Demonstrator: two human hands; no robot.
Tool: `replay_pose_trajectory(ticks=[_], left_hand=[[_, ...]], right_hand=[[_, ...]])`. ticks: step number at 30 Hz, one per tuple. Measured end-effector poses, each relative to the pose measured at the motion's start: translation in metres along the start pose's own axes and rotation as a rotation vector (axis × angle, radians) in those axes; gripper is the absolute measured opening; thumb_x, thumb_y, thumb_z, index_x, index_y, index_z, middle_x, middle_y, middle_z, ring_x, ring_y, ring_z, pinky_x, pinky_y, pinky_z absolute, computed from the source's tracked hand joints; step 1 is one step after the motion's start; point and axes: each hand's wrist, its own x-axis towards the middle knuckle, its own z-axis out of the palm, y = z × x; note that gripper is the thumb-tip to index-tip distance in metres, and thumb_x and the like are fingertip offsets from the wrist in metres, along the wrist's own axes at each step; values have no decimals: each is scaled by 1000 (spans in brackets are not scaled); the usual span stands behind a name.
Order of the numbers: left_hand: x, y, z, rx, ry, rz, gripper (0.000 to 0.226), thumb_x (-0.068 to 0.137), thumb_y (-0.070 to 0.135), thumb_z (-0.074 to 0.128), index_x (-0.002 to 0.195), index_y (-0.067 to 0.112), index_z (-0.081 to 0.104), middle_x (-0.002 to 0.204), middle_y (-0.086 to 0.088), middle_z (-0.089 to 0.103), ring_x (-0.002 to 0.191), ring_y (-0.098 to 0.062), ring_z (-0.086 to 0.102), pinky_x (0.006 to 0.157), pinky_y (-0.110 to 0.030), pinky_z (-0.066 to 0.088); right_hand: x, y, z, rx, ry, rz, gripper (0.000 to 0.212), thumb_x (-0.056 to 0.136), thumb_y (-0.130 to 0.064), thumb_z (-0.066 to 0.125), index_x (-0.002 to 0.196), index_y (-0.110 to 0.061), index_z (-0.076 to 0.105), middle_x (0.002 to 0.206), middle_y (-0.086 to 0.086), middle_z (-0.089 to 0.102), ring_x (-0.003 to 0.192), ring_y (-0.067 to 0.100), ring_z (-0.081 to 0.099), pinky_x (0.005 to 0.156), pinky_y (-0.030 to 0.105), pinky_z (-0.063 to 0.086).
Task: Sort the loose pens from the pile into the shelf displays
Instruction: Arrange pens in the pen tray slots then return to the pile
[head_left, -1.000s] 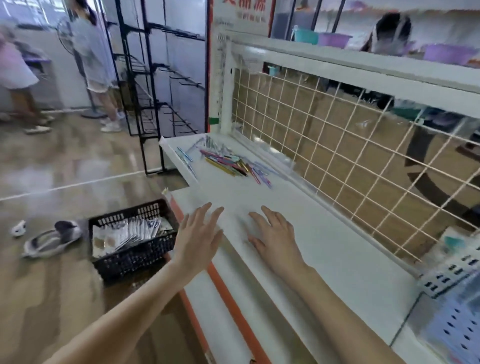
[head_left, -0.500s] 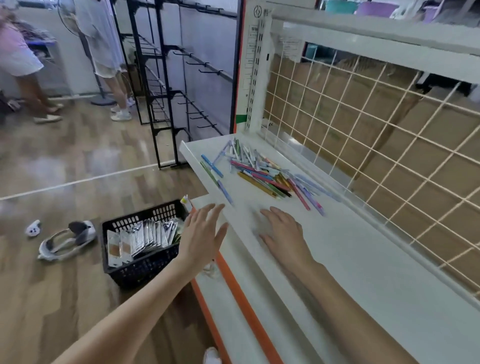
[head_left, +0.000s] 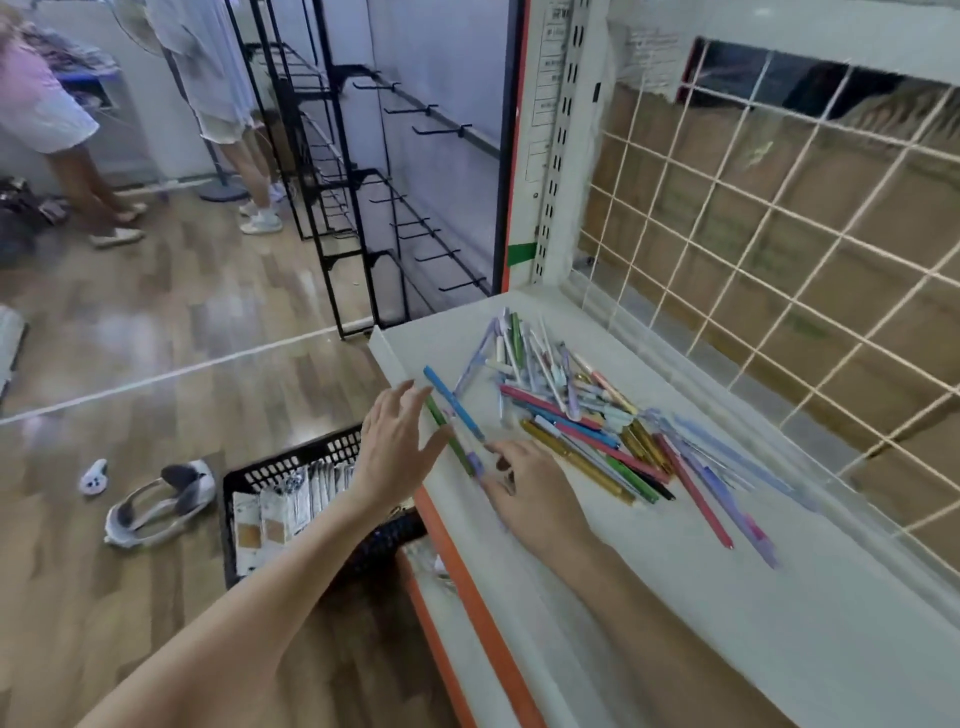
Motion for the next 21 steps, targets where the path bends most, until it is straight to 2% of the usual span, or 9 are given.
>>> replay_pose_trajectory(ticks=[5,7,10,12,13,17,21], left_hand=[[14,-18,-6,-20,-59,-3,59,89,41,57,138,12,42,147,-15,32,137,-28,27,111,-43,23],[21,-21,-10,-9,-98,-11,62,88,42,57,140,15,38,150,-14,24,139,-27,21,112,-44,20],[33,-20,-17,33,-203,-56,66,87,48,55,143,22,33,154,-11,13,142,-26,9,114,-44,13],[43,-17,-23,84,-294,-88,66,85,54,54,142,26,34,155,-10,8,143,-25,2,114,-45,8],[48,-15,-25,109,-326,-93,65,84,55,55,140,27,38,155,-9,8,143,-26,1,115,-45,7],[62,-11,-31,132,-345,-79,51,76,54,66,120,29,58,151,-8,21,141,-27,7,114,-46,11],[61,-11,-28,42,-345,-72,35,77,47,69,106,27,66,146,-6,29,138,-24,15,110,-42,16]], right_hand=[[8,-8,9,61,-62,93,43,92,-21,56,134,-17,48,133,0,46,117,13,48,100,22,35],[8,-10,8,116,-72,136,43,92,-19,56,135,-17,47,131,-1,47,107,8,51,95,18,37],[10,-9,6,209,-70,187,40,90,-14,61,129,-14,53,104,-5,55,76,-3,48,70,0,37],[12,-9,6,256,-61,218,35,88,-10,63,122,-10,59,82,-14,52,67,-5,46,59,-2,36],[12,-9,5,264,-60,235,32,87,-9,63,119,-10,60,77,-17,50,66,-6,46,57,-2,36],[15,-10,8,269,-55,268,25,87,-12,63,112,-14,64,84,-13,56,69,-4,49,56,4,37],[15,-7,10,286,-28,290,15,86,-12,63,100,-18,65,89,-10,60,72,-2,51,58,6,35]])
